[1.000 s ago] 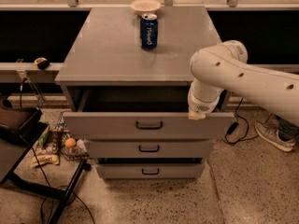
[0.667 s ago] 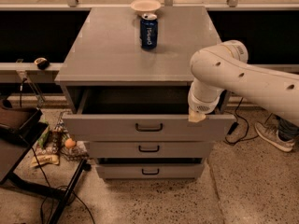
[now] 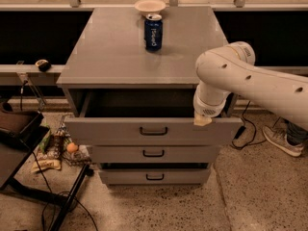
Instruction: Open top drawer
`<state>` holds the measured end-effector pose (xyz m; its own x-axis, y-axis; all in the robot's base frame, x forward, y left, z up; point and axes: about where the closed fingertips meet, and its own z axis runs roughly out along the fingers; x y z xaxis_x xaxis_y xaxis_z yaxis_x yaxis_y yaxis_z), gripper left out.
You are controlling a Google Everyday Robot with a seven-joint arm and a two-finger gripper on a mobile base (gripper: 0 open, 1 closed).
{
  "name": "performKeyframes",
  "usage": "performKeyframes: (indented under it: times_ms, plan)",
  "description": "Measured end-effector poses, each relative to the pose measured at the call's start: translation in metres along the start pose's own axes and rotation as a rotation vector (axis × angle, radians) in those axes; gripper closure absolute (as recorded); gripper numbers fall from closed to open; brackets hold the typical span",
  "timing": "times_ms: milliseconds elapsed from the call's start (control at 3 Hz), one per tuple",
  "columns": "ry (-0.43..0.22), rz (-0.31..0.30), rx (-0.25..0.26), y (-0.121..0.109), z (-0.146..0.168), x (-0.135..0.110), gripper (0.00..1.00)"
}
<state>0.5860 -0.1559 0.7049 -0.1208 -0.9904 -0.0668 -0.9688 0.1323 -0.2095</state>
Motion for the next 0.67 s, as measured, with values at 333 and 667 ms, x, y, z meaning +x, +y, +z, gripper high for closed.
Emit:
performKeyframes:
  times_ms: [333, 667]
  plan:
    - [0.000, 0.000, 0.000, 0.0000, 0.0000, 0.0000, 0.13]
    - [0.000, 0.000, 0.000, 0.0000, 0.0001, 0.0000, 0.00]
